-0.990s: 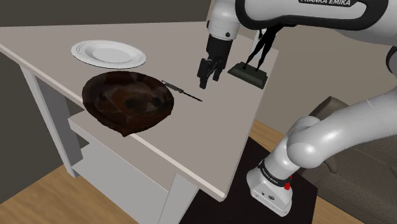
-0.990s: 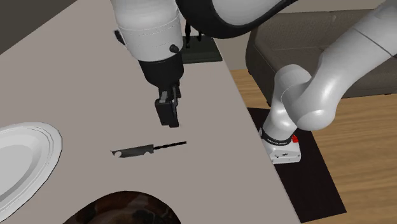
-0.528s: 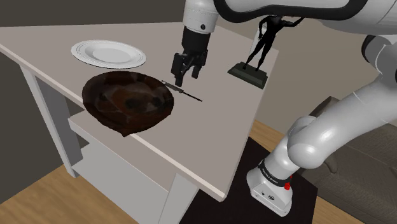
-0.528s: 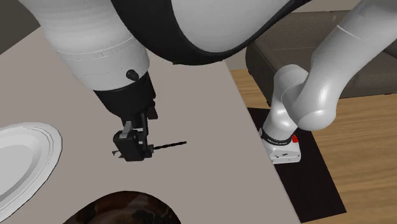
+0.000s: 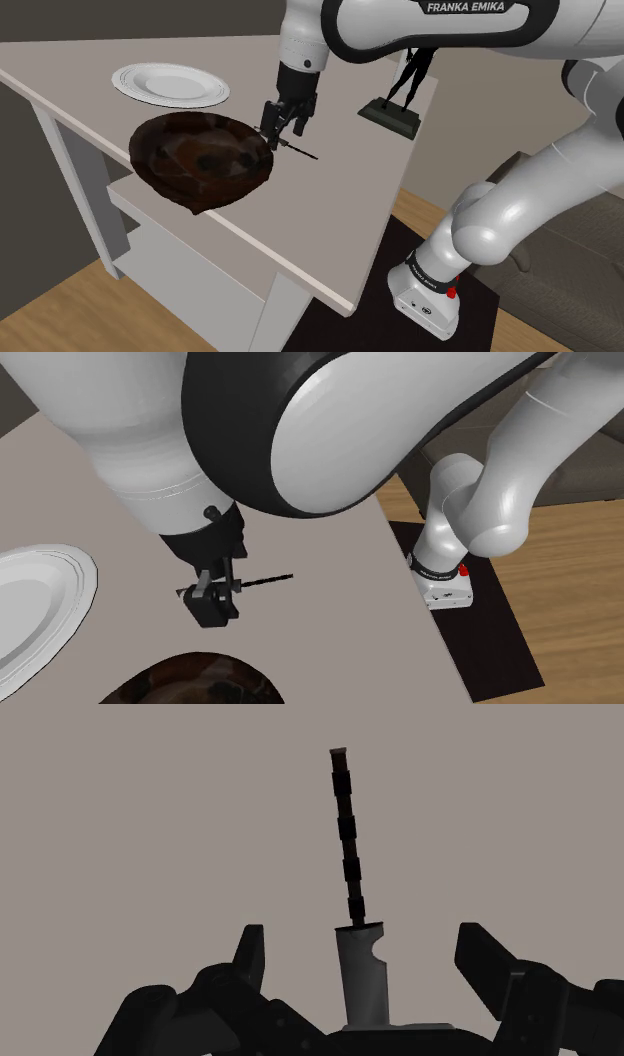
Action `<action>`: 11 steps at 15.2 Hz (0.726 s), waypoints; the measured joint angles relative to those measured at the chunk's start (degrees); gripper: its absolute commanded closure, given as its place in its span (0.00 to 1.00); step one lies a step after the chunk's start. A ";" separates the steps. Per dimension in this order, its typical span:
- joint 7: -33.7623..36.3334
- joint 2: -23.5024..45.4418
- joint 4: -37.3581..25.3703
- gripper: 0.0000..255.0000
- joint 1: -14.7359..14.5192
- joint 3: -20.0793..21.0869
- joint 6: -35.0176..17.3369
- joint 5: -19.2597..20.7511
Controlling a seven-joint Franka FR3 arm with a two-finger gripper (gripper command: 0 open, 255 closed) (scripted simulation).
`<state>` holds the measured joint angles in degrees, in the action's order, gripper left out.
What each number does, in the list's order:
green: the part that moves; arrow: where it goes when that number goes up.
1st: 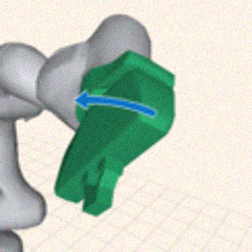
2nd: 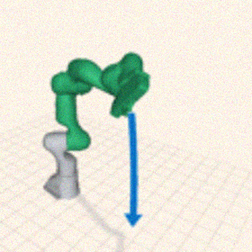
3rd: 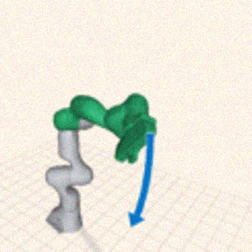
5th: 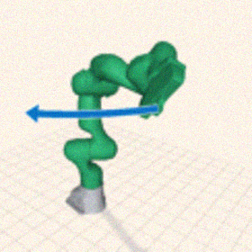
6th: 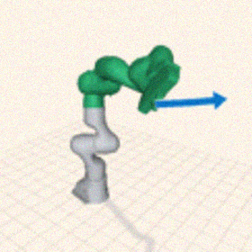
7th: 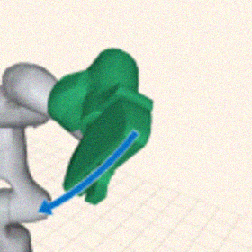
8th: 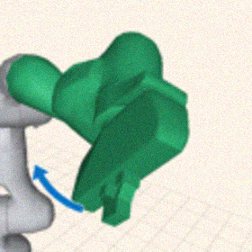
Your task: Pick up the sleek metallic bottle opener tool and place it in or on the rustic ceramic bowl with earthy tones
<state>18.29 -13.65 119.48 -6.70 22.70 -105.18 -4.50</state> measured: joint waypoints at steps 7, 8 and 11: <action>0.03 0.11 0.54 1.00 -0.01 0.05 -0.67 0.01; 0.02 0.00 0.37 1.00 -0.08 0.11 -0.75 -0.25; -0.01 -0.38 0.15 1.00 -0.26 0.28 -0.87 -0.70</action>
<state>18.28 -14.03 119.63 -6.96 22.98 -106.05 -5.20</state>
